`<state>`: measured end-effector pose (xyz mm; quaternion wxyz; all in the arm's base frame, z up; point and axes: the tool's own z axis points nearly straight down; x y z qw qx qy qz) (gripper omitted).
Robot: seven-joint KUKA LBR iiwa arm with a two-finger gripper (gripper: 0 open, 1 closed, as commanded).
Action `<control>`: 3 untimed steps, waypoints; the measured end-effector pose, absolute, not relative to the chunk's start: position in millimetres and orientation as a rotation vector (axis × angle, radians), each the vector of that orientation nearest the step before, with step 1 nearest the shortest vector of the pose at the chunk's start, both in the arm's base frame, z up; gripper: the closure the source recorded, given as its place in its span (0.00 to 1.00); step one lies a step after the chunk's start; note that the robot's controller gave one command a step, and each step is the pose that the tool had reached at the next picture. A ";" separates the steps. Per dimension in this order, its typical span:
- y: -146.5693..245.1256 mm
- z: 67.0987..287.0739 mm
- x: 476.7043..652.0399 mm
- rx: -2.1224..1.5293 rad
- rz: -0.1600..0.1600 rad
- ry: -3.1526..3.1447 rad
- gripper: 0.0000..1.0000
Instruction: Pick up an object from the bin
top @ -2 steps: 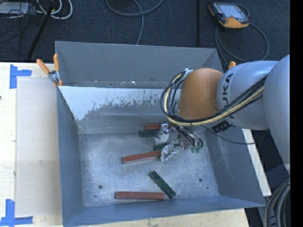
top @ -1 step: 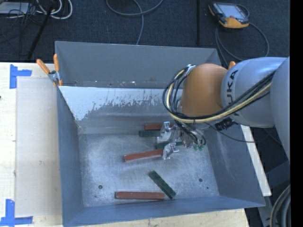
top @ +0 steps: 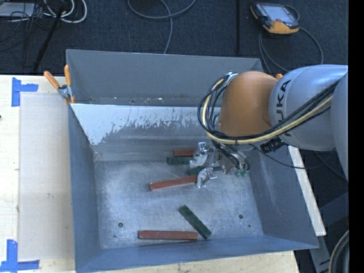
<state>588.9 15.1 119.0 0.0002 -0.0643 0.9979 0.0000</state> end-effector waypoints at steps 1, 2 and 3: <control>15.1 130.7 589.0 -0.202 0.000 3.134 1.00; 15.3 141.3 588.8 -0.203 0.000 3.135 1.00; 15.6 152.1 589.1 -0.204 0.000 3.134 1.00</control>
Offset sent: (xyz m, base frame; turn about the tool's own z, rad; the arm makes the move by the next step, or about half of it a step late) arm 0.0000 -0.0001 0.0501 0.0000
